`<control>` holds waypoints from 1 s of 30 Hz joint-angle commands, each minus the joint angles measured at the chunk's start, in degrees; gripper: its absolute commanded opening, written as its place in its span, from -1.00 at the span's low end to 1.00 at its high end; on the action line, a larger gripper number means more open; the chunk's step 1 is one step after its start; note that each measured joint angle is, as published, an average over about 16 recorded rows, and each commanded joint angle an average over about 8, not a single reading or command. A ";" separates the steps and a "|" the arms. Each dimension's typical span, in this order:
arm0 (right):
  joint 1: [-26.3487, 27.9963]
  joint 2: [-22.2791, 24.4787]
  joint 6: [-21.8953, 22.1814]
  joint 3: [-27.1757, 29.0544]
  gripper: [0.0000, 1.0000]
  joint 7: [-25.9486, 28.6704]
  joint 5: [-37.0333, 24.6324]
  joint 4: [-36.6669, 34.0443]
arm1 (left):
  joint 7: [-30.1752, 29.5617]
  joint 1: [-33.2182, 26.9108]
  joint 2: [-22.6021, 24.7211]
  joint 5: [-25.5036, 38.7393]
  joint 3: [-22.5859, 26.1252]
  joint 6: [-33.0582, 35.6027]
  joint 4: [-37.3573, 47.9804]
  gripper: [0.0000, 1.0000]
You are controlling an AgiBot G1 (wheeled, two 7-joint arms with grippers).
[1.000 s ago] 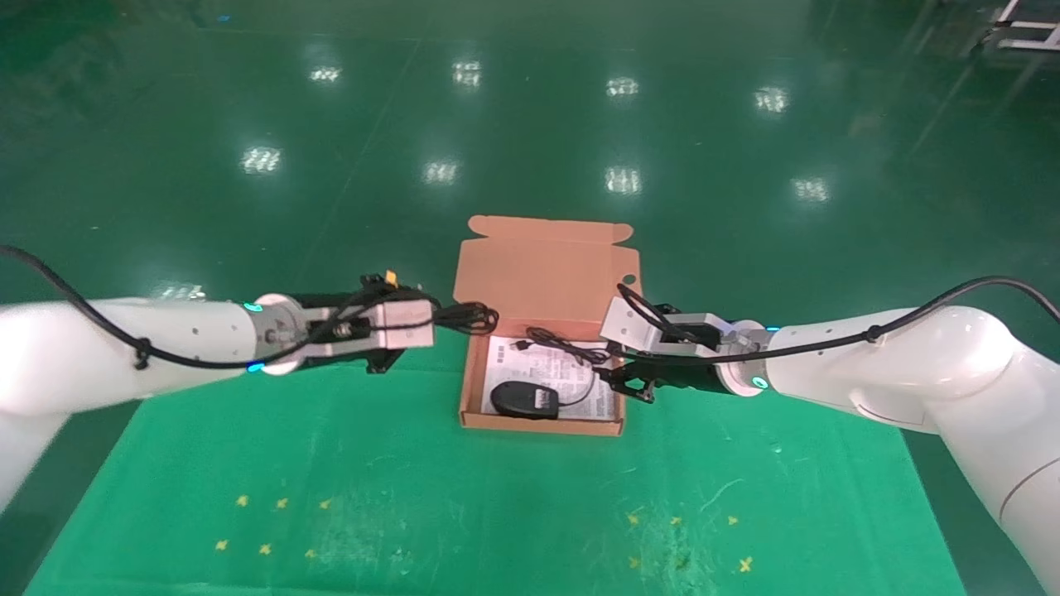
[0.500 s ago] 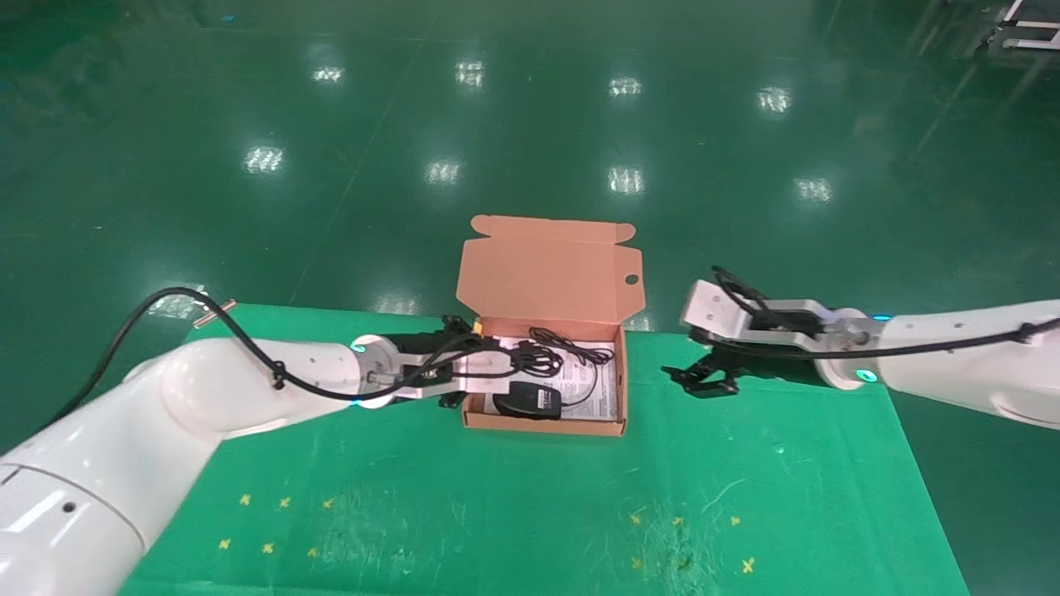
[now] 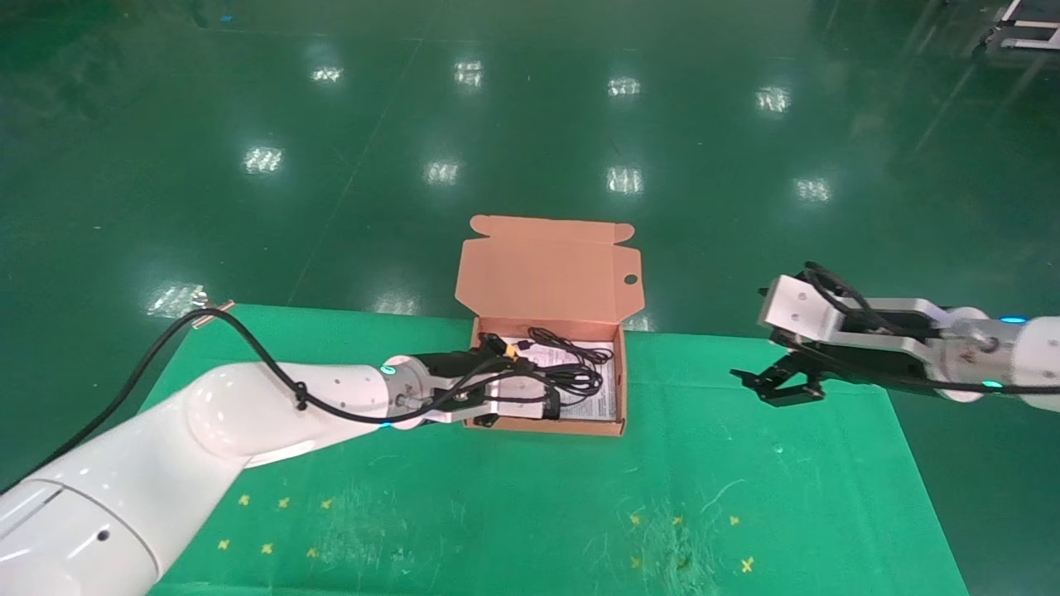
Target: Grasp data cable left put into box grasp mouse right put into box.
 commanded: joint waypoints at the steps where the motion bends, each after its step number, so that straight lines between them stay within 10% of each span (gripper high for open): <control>1: -0.04 1.76 -0.02 -0.12 1.00 1.99 -0.90 3.02 | 0.27 -0.22 0.00 -1.62 1.43 -0.68 -0.30 -0.60; 8: -0.37 4.00 0.22 -0.37 1.00 4.16 -2.49 7.44 | -0.06 -0.35 0.14 -3.69 3.60 -3.52 0.66 1.00; 30: 0.79 3.67 1.02 0.44 1.00 3.16 -2.10 6.00 | -0.48 -1.91 -1.75 -3.68 2.41 -3.04 -1.75 1.00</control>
